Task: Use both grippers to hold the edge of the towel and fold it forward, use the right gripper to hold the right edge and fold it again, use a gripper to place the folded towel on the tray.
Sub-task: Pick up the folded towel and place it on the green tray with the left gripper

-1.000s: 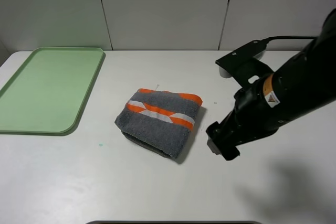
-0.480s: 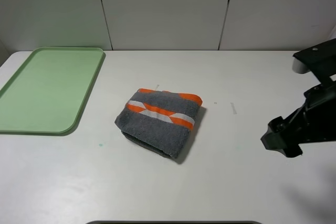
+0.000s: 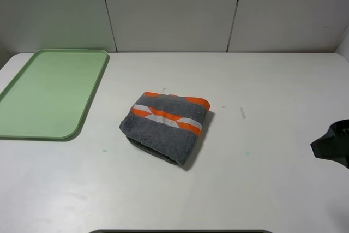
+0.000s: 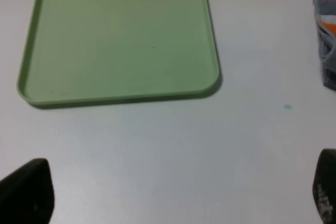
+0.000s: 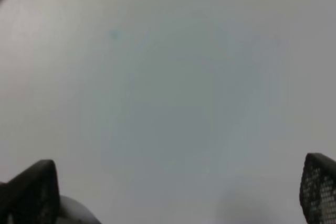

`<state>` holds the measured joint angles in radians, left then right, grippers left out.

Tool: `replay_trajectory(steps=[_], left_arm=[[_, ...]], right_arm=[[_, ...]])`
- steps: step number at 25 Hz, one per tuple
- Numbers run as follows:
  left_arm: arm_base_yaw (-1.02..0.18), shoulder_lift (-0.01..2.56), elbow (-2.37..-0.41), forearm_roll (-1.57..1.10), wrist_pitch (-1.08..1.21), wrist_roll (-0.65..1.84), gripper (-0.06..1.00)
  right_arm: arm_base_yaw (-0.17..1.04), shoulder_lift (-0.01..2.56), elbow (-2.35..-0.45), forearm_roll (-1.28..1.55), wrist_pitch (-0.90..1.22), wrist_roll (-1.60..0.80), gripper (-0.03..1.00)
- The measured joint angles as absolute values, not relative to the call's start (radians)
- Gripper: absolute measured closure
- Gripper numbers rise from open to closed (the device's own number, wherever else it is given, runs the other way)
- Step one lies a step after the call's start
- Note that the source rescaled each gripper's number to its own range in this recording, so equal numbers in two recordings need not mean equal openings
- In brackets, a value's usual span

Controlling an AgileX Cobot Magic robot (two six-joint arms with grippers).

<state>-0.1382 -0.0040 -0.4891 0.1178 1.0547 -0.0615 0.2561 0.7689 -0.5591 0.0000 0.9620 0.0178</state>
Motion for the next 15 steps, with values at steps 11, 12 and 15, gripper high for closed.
replay_trajectory(steps=[11, 12, 15], left_arm=[[-0.138, -0.004, -0.489, 0.118, 1.055, -0.061, -0.06], [-0.138, -0.004, -0.489, 0.118, 1.055, -0.061, -0.06], [-0.138, -0.004, -0.489, 0.118, 1.055, -0.061, -0.06]], right_arm=[[0.074, 0.402, -0.496, 0.029, 1.015, -0.013, -0.03], [0.059, 0.365, -0.496, 0.029, 1.015, -0.017, -0.03], [0.023, 0.258, -0.496, 0.029, 1.015, -0.032, -0.03]])
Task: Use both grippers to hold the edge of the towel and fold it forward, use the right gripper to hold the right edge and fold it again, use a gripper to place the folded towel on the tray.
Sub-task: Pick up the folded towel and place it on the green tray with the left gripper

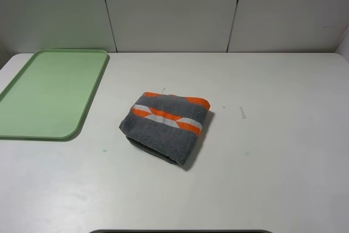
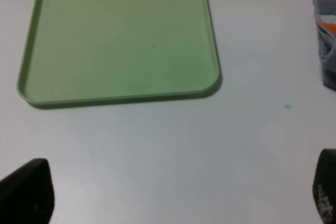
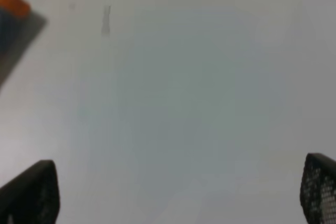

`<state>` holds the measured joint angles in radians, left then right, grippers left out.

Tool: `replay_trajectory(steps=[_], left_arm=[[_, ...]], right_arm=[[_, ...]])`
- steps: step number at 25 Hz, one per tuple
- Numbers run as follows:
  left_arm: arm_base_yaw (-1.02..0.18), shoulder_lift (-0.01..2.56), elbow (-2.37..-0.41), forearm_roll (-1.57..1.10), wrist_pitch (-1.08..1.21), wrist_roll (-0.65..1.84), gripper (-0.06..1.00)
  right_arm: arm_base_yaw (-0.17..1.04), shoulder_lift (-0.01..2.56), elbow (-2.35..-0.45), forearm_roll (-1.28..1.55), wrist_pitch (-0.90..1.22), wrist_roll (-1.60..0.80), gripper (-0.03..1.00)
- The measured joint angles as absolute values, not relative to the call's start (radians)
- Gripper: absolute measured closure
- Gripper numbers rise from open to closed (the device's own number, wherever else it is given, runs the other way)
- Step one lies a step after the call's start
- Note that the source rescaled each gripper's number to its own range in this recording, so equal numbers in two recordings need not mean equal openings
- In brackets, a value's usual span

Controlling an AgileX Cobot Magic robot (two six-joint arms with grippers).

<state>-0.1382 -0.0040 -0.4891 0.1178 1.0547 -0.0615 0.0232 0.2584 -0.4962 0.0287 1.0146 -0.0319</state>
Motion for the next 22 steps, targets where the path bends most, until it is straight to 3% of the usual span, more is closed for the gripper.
replay_trajectory(steps=[9, 22], left_arm=[[-0.138, -0.004, -0.489, 0.118, 1.055, -0.061, -0.06], [-0.138, -0.004, -0.489, 0.118, 1.055, -0.061, -0.06]], right_arm=[[-0.006, -0.001, -0.495, 0.025, 1.017, -0.046, -0.03], [-0.023, -0.007, -0.491, 0.021, 1.017, -0.052, -0.03]])
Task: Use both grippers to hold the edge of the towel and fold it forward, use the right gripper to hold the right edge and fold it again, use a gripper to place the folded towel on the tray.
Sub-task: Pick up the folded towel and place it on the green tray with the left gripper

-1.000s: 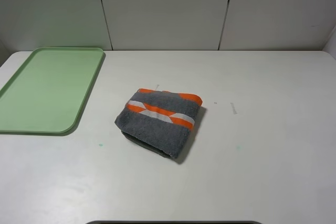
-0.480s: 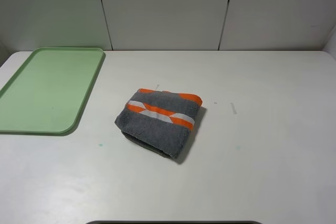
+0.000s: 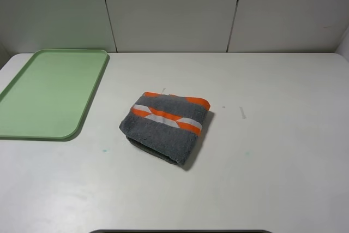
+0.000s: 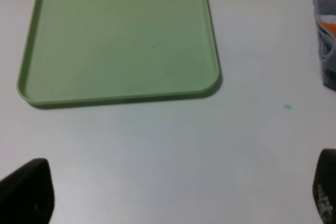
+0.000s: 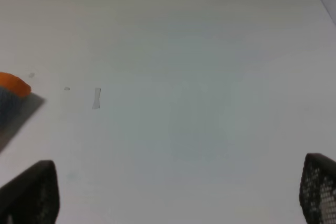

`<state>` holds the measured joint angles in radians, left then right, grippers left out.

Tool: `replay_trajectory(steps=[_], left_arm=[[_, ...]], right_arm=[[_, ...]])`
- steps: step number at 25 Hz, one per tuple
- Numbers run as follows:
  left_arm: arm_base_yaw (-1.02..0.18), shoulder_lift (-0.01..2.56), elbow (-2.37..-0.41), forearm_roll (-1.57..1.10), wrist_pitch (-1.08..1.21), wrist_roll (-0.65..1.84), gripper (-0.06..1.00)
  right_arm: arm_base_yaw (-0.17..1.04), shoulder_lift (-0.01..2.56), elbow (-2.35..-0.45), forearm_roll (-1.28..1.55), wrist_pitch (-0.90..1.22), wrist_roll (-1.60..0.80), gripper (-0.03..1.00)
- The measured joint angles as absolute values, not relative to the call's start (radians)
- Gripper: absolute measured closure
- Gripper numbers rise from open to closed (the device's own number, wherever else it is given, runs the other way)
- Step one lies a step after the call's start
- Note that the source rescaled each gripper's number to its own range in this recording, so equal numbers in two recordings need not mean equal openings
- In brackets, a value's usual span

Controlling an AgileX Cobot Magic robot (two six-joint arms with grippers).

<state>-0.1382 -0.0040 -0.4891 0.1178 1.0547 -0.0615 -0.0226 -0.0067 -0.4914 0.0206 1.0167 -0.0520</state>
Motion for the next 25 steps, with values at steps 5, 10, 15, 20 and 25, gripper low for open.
replay_trajectory(steps=[5, 10, 15, 20, 25], left_arm=[[-0.138, -0.004, -0.489, 0.118, 1.055, -0.061, -0.06], [-0.138, -0.004, -0.489, 0.118, 1.055, -0.060, -0.06], [-0.138, -0.004, -0.489, 0.118, 1.055, -0.060, -0.06], [-0.138, -0.004, -0.489, 0.118, 1.055, -0.060, -0.06], [-0.138, -0.004, -0.489, 0.118, 1.055, -0.060, -0.06]], right_arm=[[-0.023, -0.007, -0.491, 0.021, 1.017, -0.052, -0.03], [-0.023, -0.007, -0.491, 0.021, 1.017, -0.052, -0.03], [-0.023, -0.007, -0.491, 0.021, 1.018, -0.052, -0.03], [-0.023, -0.007, -0.491, 0.021, 1.018, -0.052, -0.03], [-0.023, -0.007, -0.491, 0.021, 1.018, -0.052, -0.03]])
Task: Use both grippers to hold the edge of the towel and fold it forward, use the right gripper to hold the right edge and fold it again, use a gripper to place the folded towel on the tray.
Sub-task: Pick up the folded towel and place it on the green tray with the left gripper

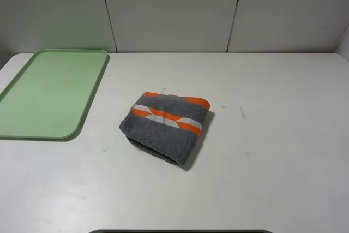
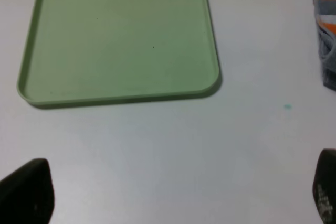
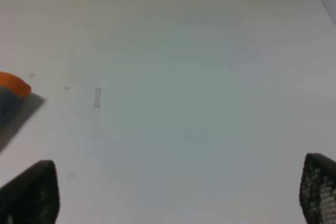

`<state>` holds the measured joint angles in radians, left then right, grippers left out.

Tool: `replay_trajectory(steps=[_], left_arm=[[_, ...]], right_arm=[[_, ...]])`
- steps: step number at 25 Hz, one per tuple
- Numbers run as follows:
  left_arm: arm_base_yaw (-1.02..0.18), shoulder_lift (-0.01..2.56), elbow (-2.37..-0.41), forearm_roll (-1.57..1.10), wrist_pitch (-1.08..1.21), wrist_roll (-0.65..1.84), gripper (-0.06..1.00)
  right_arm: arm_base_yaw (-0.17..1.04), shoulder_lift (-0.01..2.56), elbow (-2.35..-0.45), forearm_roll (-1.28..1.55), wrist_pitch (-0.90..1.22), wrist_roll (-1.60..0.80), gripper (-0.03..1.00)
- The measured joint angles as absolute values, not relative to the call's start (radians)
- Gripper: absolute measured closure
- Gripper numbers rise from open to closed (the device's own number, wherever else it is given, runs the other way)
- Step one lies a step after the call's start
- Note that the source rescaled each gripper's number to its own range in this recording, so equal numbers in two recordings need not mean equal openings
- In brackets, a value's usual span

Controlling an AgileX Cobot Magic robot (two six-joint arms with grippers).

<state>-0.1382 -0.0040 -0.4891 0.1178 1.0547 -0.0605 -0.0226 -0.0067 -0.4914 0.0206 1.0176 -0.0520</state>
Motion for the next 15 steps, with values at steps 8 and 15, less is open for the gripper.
replay_trajectory(steps=[8, 15], left_arm=[[-0.138, -0.004, -0.489, 0.118, 1.055, -0.060, -0.06], [-0.138, -0.004, -0.489, 0.118, 1.055, -0.060, -0.06]], right_arm=[[-0.023, -0.007, -0.491, 0.021, 1.018, -0.052, -0.03], [-0.023, -0.007, -0.491, 0.021, 1.016, -0.052, -0.03]])
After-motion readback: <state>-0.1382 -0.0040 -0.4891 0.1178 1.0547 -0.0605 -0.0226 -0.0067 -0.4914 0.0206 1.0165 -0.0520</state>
